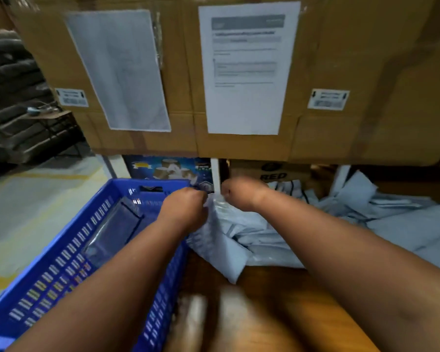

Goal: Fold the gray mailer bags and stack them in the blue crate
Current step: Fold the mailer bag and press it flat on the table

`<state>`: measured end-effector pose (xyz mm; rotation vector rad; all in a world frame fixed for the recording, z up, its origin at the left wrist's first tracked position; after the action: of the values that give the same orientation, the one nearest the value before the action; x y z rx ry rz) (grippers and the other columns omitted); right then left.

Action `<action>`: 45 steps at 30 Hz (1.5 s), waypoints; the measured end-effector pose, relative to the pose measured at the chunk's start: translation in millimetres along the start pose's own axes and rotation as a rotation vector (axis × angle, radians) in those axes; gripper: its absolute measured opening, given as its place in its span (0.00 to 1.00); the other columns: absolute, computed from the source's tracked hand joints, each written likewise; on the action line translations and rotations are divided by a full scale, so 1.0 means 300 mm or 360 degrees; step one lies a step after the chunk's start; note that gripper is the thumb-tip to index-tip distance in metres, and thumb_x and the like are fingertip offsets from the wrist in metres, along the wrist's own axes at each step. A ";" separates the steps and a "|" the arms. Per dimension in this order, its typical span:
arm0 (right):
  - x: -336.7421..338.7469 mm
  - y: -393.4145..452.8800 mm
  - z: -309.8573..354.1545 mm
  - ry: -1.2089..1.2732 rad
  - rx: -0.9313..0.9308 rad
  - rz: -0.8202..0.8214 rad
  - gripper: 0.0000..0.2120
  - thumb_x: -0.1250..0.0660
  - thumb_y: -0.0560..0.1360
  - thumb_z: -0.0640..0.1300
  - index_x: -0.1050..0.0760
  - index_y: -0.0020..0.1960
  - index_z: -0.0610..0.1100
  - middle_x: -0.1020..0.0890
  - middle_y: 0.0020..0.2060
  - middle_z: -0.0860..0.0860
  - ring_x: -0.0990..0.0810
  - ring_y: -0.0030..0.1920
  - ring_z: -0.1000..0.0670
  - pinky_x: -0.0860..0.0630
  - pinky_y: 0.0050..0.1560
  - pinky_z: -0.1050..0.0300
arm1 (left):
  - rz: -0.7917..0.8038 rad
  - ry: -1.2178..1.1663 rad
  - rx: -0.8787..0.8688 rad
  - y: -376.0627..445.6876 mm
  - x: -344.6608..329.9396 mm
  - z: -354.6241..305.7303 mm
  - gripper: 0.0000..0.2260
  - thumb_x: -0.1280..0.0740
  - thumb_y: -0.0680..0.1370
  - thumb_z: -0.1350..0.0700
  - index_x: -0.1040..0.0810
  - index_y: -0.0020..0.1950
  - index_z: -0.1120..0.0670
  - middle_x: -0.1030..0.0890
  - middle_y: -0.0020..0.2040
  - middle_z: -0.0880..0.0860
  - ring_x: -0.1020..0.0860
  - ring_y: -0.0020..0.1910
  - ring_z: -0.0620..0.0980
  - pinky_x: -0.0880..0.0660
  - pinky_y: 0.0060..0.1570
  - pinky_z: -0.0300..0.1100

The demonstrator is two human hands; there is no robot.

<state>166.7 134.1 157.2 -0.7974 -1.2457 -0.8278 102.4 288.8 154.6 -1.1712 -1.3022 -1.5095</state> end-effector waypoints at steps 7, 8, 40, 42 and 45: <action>-0.331 -0.201 -0.171 0.0159 -0.0218 0.0293 0.14 0.31 0.82 0.52 0.19 0.64 0.47 0.17 0.60 0.44 0.19 0.59 0.42 0.19 0.60 0.48 | 0.0574 -0.0138 0.0016 -0.087 -0.260 -0.192 0.15 0.33 0.80 0.45 0.20 0.64 0.49 0.20 0.61 0.54 0.21 0.60 0.56 0.21 0.56 0.48; -0.393 -0.208 -0.171 0.0214 -0.0249 0.0316 0.16 0.30 0.81 0.53 0.20 0.66 0.47 0.18 0.62 0.44 0.20 0.61 0.41 0.20 0.61 0.49 | 0.0679 -0.0134 0.0038 -0.106 -0.301 -0.196 0.17 0.34 0.81 0.46 0.21 0.68 0.49 0.20 0.65 0.54 0.21 0.62 0.56 0.21 0.59 0.48; -0.702 -1.006 -0.461 0.0181 -0.0103 0.0014 0.21 0.33 0.79 0.44 0.30 0.70 0.55 0.20 0.67 0.52 0.22 0.65 0.45 0.23 0.64 0.47 | 0.0430 -0.0406 -0.0701 -0.568 -0.584 -0.718 0.22 0.38 0.75 0.47 0.20 0.66 0.52 0.18 0.64 0.54 0.20 0.62 0.58 0.21 0.58 0.52; -0.742 -1.101 -0.509 0.0204 -0.0103 -0.0054 0.25 0.33 0.81 0.44 0.31 0.77 0.53 0.26 0.77 0.51 0.28 0.77 0.48 0.31 0.76 0.50 | 0.0431 -0.0399 -0.0686 -0.611 -0.616 -0.801 0.26 0.38 0.77 0.48 0.22 0.73 0.54 0.21 0.72 0.58 0.23 0.71 0.60 0.25 0.68 0.55; -0.784 -1.201 -0.560 0.0235 -0.0068 -0.0078 0.28 0.34 0.82 0.46 0.34 0.81 0.54 0.36 0.83 0.53 0.40 0.84 0.51 0.43 0.81 0.53 | 0.0461 -0.0340 -0.0668 -0.677 -0.634 -0.906 0.28 0.41 0.82 0.47 0.31 0.81 0.54 0.32 0.81 0.59 0.34 0.81 0.61 0.36 0.79 0.58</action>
<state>-98.2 -163.5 -76.3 -0.7287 -1.1237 -0.9388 -83.4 49.8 -89.5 -1.7486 -0.9139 -1.5099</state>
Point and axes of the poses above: each hand's wrist, its own y-axis towards the middle knuckle, its own x-axis out of the back of the hand, z = x × y, the point moved 5 cm from there along y, towards the middle knuckle
